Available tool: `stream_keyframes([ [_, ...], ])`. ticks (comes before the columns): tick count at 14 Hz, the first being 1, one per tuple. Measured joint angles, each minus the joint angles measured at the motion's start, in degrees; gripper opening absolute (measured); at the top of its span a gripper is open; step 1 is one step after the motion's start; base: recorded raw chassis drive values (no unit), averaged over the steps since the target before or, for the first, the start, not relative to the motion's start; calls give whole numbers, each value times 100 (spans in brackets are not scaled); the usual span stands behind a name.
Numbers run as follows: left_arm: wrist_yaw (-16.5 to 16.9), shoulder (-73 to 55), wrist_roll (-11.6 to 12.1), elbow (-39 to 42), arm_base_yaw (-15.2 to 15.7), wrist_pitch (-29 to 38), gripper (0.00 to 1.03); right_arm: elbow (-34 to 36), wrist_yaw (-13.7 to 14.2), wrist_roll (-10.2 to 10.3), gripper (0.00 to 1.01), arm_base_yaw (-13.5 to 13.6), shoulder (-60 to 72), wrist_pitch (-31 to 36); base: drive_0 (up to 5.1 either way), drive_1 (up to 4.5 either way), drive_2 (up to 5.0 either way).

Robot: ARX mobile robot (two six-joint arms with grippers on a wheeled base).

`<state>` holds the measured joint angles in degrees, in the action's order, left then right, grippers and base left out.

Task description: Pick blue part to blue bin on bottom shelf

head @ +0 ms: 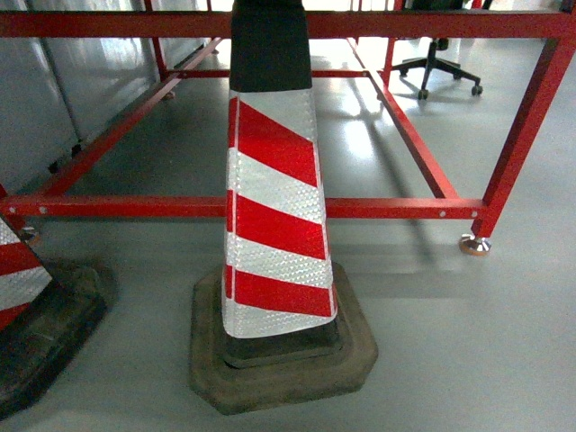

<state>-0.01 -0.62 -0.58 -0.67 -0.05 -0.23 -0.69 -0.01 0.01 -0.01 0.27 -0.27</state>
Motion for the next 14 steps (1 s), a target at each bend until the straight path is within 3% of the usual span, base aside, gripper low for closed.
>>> stream_keyframes([
  [14, 0, 0, 0, 0, 0, -13, 98, 0, 0, 2, 98, 0, 0, -9, 0, 0, 0],
])
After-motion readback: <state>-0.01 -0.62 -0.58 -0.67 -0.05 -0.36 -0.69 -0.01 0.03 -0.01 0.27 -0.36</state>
